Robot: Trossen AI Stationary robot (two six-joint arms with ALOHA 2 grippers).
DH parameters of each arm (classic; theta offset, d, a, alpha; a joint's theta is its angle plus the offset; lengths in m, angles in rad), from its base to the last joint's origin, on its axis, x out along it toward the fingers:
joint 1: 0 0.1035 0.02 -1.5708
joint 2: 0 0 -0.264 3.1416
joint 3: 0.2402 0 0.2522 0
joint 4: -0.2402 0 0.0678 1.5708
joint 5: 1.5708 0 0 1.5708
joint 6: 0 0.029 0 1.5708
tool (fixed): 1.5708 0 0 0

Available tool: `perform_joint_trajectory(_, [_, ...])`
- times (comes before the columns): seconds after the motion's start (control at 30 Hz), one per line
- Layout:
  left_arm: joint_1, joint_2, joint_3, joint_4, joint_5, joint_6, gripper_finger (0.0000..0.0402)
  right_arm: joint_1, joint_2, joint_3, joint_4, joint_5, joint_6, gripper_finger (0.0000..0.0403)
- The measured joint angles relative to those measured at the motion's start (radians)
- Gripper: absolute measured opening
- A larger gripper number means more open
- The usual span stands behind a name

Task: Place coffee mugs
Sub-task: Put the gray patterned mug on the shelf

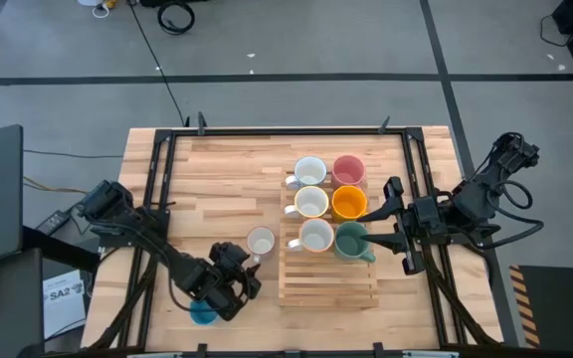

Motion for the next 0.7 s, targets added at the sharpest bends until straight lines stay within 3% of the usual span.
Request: perform_joint_trajectory(0.7, [0.031,-0.001,0.0,-0.015,0.004,0.019,0.0211,0.0,0.0,0.0,0.0,0.0,0.0,0.0159])
